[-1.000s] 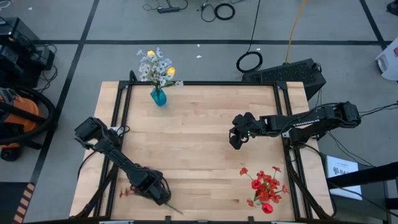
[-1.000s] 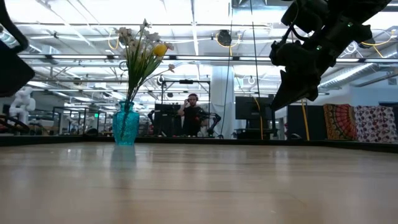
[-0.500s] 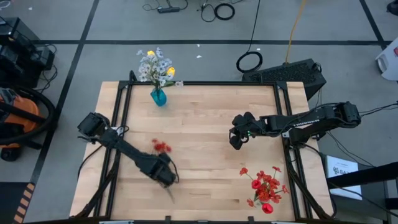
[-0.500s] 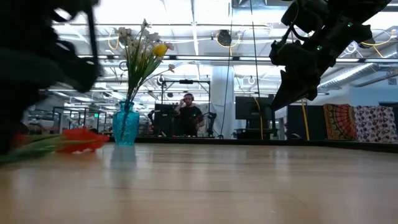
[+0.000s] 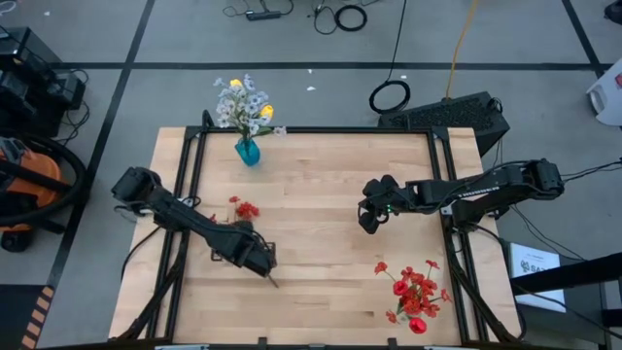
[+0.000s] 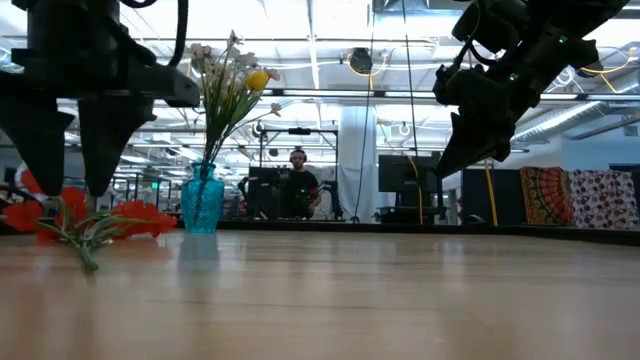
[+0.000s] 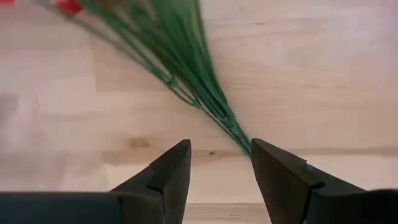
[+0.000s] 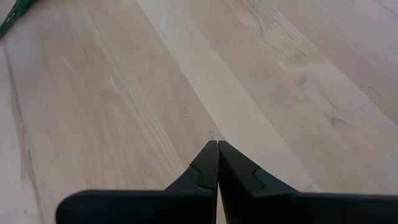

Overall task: Sort flowers into vase by color
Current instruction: Put the orange flowers into the transparent vase

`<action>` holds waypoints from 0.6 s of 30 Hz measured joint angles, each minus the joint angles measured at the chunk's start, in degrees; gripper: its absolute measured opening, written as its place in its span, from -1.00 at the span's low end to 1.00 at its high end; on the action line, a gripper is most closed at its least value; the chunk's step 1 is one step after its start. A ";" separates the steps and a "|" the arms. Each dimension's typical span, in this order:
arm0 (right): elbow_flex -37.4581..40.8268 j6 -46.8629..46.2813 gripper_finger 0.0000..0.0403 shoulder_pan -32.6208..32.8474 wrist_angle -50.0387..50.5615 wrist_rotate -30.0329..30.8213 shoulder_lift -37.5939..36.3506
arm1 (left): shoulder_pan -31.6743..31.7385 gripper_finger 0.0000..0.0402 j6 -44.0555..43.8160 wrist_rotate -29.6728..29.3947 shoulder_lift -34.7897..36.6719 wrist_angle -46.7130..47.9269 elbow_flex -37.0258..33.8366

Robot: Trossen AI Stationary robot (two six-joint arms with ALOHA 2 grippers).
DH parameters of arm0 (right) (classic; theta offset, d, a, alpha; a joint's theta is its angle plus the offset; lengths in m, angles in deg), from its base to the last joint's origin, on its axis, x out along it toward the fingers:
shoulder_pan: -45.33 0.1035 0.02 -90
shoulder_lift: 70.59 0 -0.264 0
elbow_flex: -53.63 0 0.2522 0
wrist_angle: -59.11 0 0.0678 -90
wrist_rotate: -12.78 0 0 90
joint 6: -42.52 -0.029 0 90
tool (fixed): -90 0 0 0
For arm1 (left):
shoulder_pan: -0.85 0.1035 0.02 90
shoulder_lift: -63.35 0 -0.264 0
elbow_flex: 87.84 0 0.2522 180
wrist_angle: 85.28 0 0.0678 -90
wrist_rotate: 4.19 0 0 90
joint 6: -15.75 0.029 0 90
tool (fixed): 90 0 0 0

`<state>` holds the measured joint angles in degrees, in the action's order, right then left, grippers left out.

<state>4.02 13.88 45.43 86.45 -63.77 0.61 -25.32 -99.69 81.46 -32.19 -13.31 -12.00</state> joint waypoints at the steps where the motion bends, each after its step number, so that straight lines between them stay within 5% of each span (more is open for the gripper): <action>1: 0.00 0.05 -1.00 0.00 -0.02 0.00 0.00 | 0.00 -0.13 -2.28 0.01 -0.09 -0.02 0.00; 9: 0.00 1.07 -1.00 0.00 0.03 -0.02 0.00 | 0.00 -0.13 -16.03 -0.25 -0.26 -0.68 0.04; 18: 0.00 1.07 -1.00 0.00 0.04 -0.05 0.00 | 0.44 -0.13 -17.67 0.93 -2.35 -4.49 -2.16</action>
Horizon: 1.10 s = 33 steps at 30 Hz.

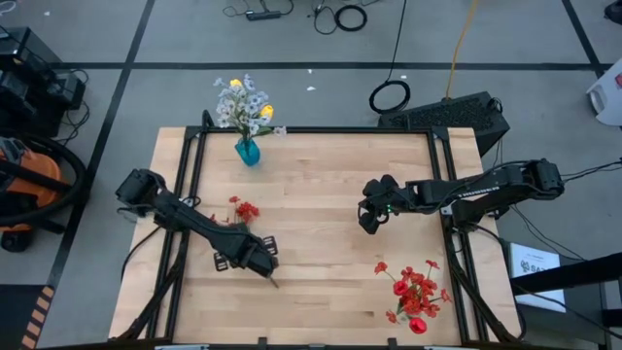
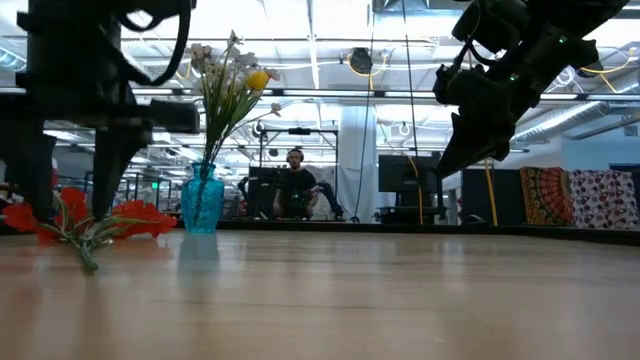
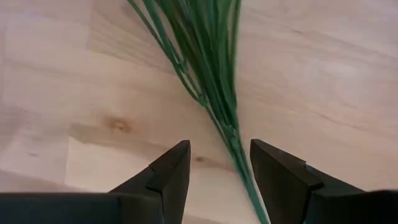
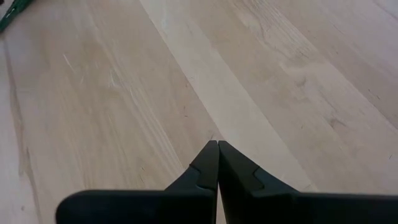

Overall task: Sort flowers into vase by color
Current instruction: Put the orange flowers into the transparent vase

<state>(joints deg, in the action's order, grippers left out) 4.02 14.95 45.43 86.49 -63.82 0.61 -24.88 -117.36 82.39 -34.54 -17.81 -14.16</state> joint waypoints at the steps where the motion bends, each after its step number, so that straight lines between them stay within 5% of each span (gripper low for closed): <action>1: 0.00 0.00 -1.00 0.00 0.03 -0.01 0.00 | 0.08 -0.13 -0.07 0.00 -0.34 -0.27 -0.45; 12: 0.00 0.44 -1.00 0.00 -0.02 -0.02 -0.02 | 2.92 -0.16 0.73 0.06 -3.17 -2.75 -2.51; 20: 0.00 0.33 -1.00 0.00 0.00 -0.02 -0.02 | 3.86 -0.90 1.92 -0.85 -3.21 -2.81 -2.45; 22: 0.00 0.22 -1.00 0.00 0.00 -0.02 -0.02 | 3.84 -0.93 1.91 -2.30 -3.18 -3.61 -2.45; 27: 0.00 0.20 -1.00 0.00 0.01 -0.02 -0.02 | 2.89 -0.96 7.53 -18.86 -0.69 -15.16 -2.56; 33: 0.00 0.50 -1.00 0.00 -0.03 -0.02 -0.02 | 2.40 -0.98 46.47 -36.31 1.36 -34.64 -2.50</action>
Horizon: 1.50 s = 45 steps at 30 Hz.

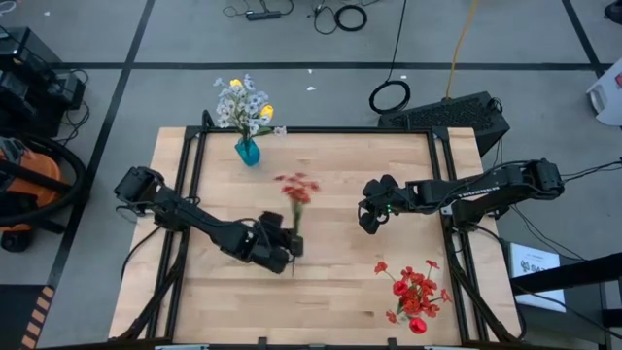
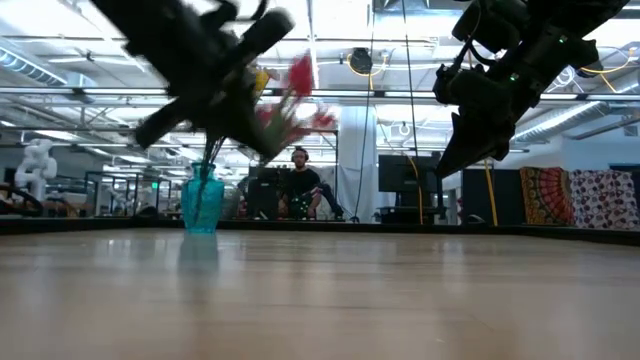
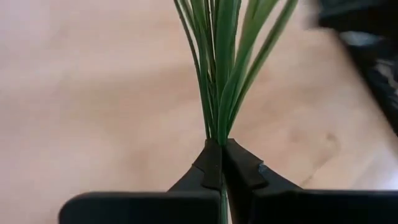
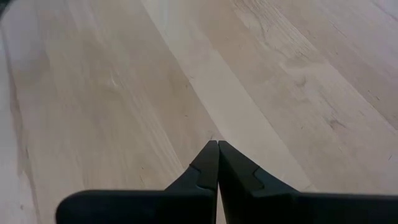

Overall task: Sort flowers into vase by color
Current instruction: Put the orange flowers into the transparent vase

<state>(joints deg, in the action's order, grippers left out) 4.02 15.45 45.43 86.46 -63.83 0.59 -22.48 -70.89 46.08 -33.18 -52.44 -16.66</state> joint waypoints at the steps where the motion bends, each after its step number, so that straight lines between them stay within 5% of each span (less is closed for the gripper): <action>1: 0.00 0.28 -1.00 0.00 0.02 0.00 0.00 | 0.04 -0.99 7.10 -2.22 0.00 -3.21 0.00; 5: 0.00 3.80 -1.00 0.00 1.08 -0.81 0.00 | 0.70 -0.99 27.36 -9.06 0.01 -14.99 0.00; 11: 0.02 2.58 -1.00 0.00 1.22 -9.20 -0.21 | 5.65 -0.99 41.22 -7.15 0.02 -25.21 0.00; 17: 0.02 2.87 -1.00 0.07 -5.31 -15.29 -0.79 | 14.36 -1.00 56.06 11.78 0.02 -32.56 0.00; 22: 0.02 -1.66 -1.00 0.04 -8.72 -15.03 -0.81 | 22.41 -1.00 64.34 21.32 3.02 -33.98 0.04; 27: 0.02 -5.44 -1.00 0.04 -13.51 -14.72 -0.79 | 30.93 -1.00 73.86 40.67 6.45 -35.58 0.03; 37: 0.02 -5.25 -1.00 0.04 -33.98 -3.30 -0.81 | 40.45 -1.00 74.49 63.02 6.26 -41.78 0.03; 45: 0.00 -1.99 -1.00 0.04 -36.04 0.26 -4.81 | 39.77 -1.00 67.49 64.70 6.27 -47.19 0.03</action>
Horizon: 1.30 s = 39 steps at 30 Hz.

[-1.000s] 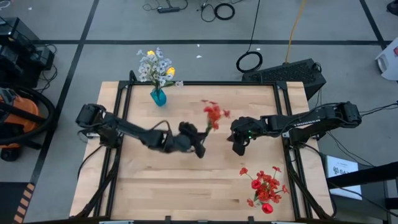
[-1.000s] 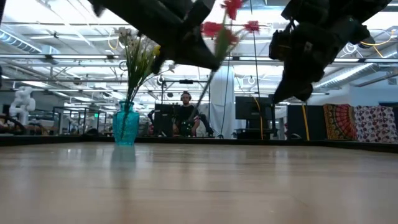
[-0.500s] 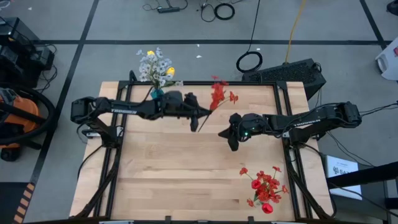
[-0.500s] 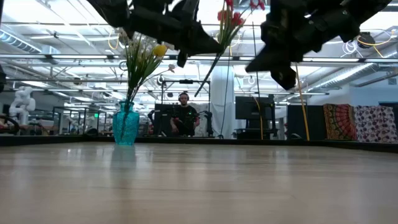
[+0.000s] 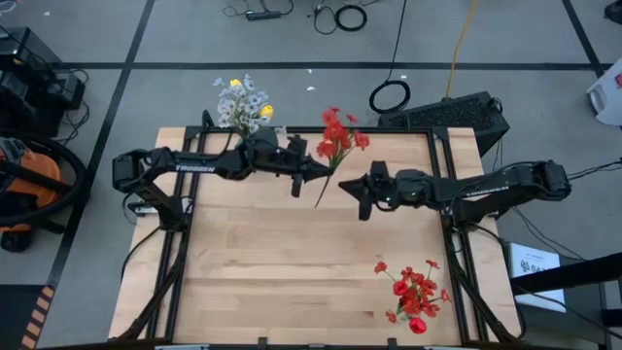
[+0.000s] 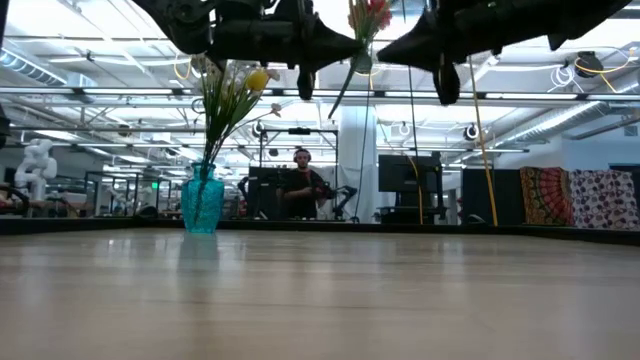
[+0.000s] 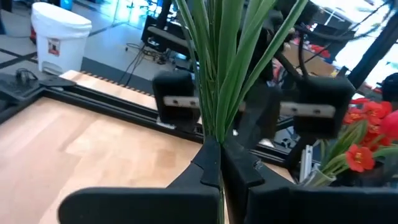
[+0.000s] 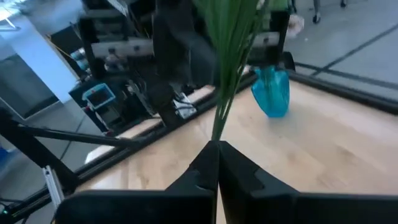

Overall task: Sort flowers into vase by color
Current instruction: Put the orange flowers into the transparent vase

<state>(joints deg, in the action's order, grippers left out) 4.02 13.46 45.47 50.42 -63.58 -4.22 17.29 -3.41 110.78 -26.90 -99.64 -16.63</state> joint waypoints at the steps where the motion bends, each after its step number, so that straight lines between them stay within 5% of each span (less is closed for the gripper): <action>1: 0.00 0.32 -1.00 -0.02 -0.08 0.01 -0.79 | -0.21 -1.00 0.01 0.06 0.00 -0.05 0.04; 8: -0.02 6.70 -0.92 -0.04 -0.22 2.92 -5.62 | -2.37 -1.00 -0.67 -1.77 0.00 0.12 0.13; 24: -0.02 6.06 -0.28 -0.04 -4.71 -2.15 -3.28 | -8.89 -1.00 -1.56 -12.20 0.00 0.14 0.17; 39: -0.04 6.04 -0.18 -0.06 -4.66 -9.11 -3.30 | -14.76 -1.00 -1.47 -21.15 -0.55 2.42 3.41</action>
<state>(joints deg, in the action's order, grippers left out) 3.98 19.50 45.41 45.76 -72.69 -7.52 2.52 -4.88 89.63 -27.45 -97.21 -13.22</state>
